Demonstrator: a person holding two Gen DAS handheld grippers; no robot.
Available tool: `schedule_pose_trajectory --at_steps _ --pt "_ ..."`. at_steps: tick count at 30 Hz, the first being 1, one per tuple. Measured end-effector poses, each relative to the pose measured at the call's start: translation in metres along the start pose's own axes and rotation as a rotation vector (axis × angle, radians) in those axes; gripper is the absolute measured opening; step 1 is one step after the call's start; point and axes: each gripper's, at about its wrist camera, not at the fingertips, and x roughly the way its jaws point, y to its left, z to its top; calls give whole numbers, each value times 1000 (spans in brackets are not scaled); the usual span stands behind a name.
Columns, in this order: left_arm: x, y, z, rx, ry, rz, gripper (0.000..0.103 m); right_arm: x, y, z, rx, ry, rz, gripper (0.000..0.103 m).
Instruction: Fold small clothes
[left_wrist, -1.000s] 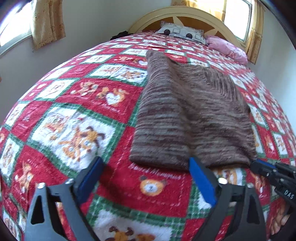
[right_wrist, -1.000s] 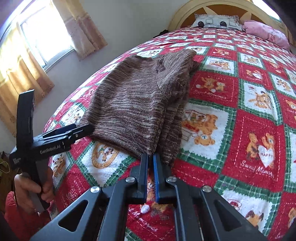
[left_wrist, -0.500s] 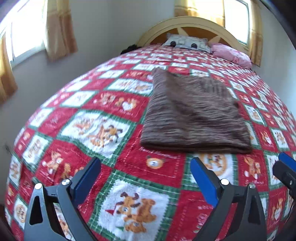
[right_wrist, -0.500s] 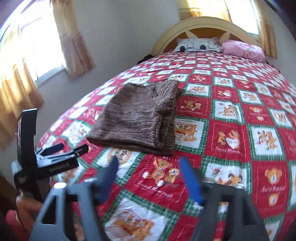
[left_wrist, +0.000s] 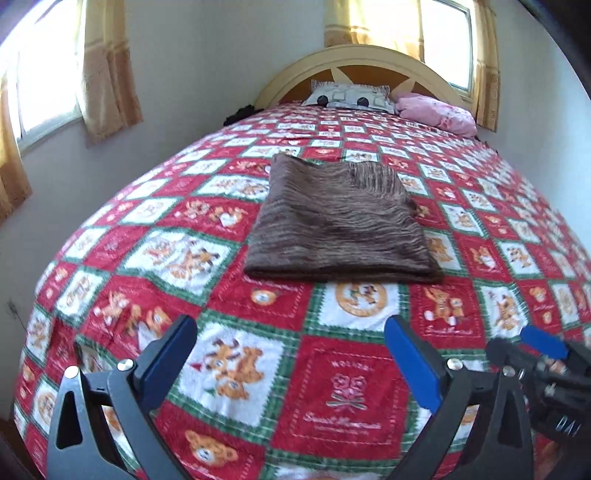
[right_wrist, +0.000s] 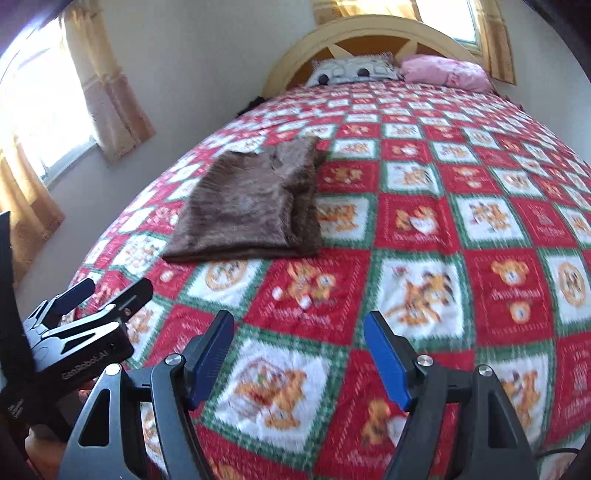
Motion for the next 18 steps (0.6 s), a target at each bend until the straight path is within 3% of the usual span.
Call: schedule_pose_trajectory --at_steps 4,10,18 --pt "-9 -6 -3 -29 11 -59 103 -13 0 -5 2 2 0 73" --pt "-37 -16 1 4 -54 -41 103 -43 4 3 -1 -79 -5 73" --pt "-102 -18 19 53 -268 101 103 -110 18 28 30 -304 -3 73"
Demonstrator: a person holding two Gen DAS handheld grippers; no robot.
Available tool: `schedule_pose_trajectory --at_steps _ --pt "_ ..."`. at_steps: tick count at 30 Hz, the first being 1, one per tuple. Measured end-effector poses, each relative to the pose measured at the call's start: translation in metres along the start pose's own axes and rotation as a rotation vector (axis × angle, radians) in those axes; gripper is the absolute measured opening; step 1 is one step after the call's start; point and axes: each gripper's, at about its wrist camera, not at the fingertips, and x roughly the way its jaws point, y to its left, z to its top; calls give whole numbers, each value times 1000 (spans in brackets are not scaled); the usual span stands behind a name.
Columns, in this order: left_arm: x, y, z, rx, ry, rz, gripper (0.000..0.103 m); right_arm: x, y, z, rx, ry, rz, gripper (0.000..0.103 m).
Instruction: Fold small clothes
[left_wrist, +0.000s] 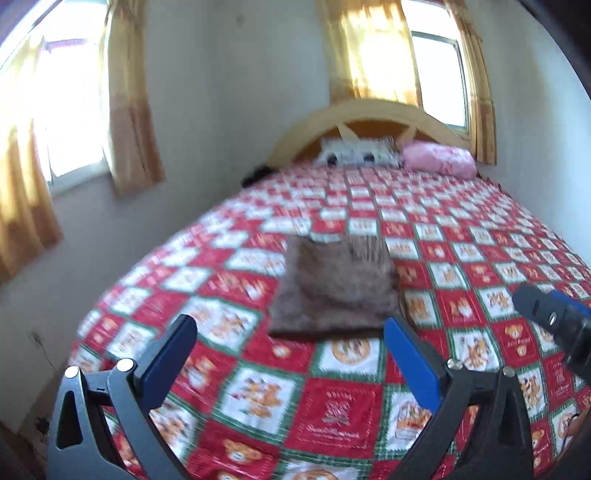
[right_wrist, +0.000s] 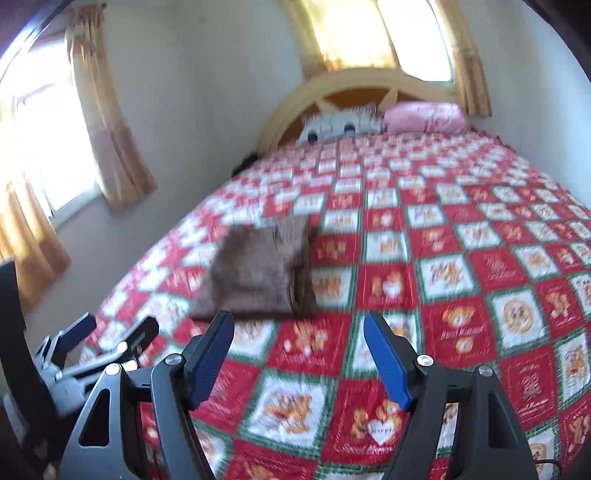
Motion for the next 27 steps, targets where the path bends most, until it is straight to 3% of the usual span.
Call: schedule_pose_trajectory --at_steps 10,17,27 --pt "-40 2 19 -15 -88 -1 103 -63 22 12 -55 -239 -39 78" --pt "-58 -5 22 -7 -135 -3 103 -75 15 11 -27 -256 -41 79" --pt "-61 -9 22 -1 -128 -4 103 -78 14 9 -24 -260 -40 79"
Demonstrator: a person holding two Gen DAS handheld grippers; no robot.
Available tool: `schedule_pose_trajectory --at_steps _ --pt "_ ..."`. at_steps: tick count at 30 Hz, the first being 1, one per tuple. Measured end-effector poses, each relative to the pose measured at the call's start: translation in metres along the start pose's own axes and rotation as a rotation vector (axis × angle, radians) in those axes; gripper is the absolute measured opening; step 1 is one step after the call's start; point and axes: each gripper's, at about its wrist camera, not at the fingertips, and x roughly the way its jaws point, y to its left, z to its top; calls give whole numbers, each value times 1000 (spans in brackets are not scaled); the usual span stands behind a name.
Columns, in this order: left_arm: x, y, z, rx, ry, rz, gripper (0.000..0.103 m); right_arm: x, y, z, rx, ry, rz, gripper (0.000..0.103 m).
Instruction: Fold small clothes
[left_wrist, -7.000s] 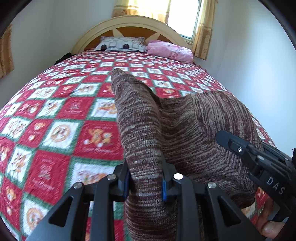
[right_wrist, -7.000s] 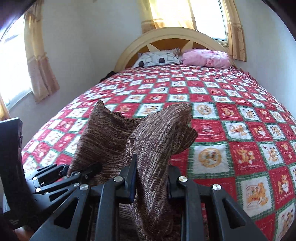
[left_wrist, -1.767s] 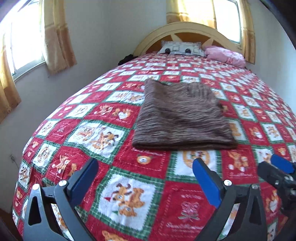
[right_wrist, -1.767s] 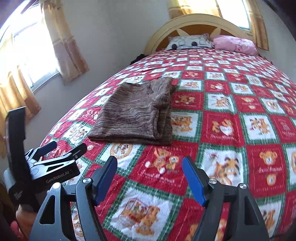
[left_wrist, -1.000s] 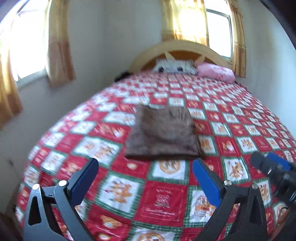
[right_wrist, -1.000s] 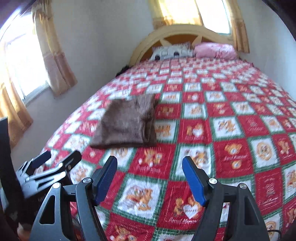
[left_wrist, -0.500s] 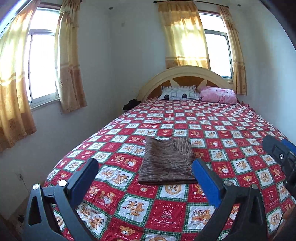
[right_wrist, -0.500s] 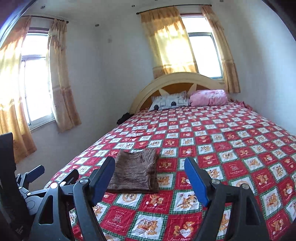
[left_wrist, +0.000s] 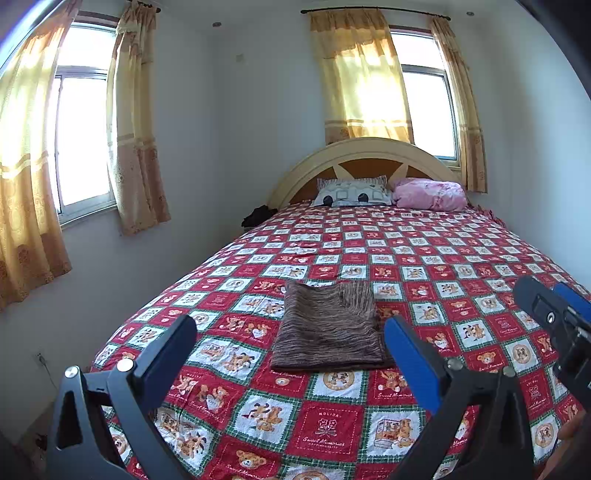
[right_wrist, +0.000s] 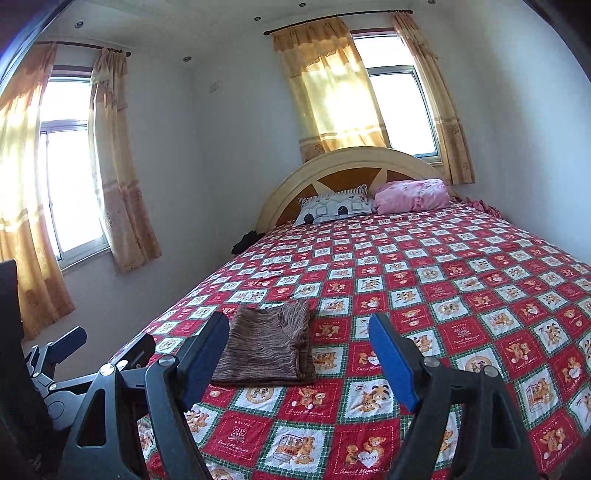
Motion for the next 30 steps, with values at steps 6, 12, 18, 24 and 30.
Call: schedule_pose_trajectory --at_steps 6,12,18,24,30 --pt "1 1 0 2 0 -2 103 -1 0 -1 1 4 1 79" --pt "0 1 0 2 1 -1 103 0 0 -1 3 7 4 79" --pt "1 1 0 1 2 -1 103 -1 -1 -2 4 4 5 79" --pt "-1 -2 -2 15 -5 20 103 -1 -1 -2 4 3 4 79" --pt "-1 -5 -3 21 -4 25 103 -2 -1 -1 7 -2 2 79"
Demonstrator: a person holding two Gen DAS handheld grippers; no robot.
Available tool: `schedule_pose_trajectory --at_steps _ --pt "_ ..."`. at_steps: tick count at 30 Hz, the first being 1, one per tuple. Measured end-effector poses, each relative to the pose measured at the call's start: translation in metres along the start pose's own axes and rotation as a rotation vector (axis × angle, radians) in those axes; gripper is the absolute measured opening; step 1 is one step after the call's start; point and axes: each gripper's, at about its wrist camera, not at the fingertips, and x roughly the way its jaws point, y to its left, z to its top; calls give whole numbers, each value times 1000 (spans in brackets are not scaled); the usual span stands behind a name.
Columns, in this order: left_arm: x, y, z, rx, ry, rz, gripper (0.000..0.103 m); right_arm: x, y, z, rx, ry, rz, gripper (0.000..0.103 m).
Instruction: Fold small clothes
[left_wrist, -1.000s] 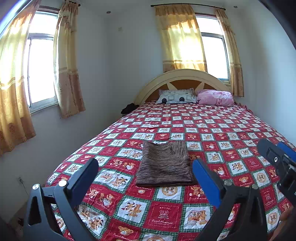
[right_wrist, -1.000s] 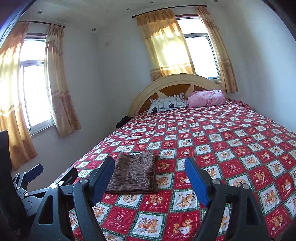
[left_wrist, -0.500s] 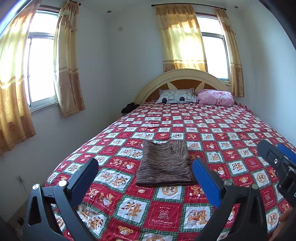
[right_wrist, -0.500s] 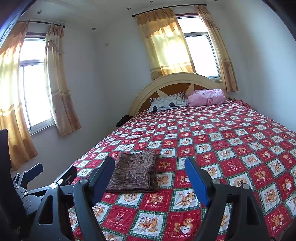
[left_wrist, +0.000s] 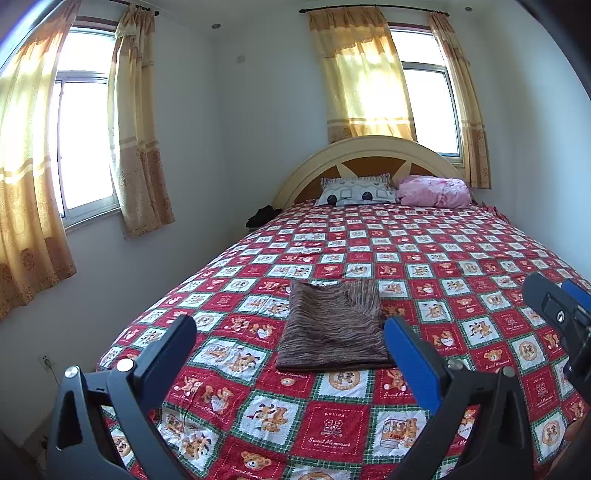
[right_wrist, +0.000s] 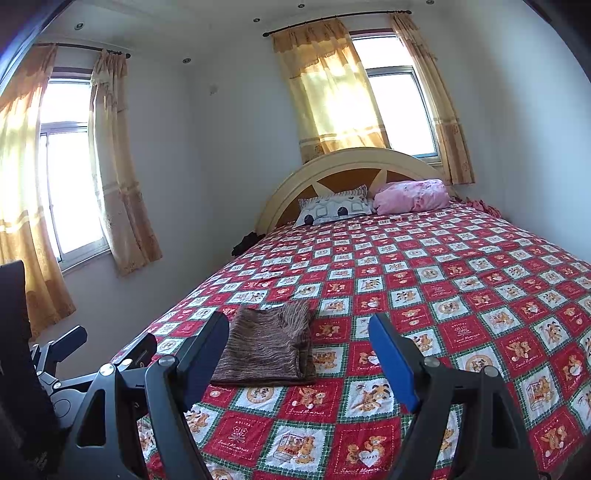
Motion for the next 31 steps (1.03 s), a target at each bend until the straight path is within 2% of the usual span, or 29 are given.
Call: schedule_pose_trajectory --at_steps 31 --pt "8 10 0 -27 -1 0 103 5 -2 -9 20 23 -15 79"
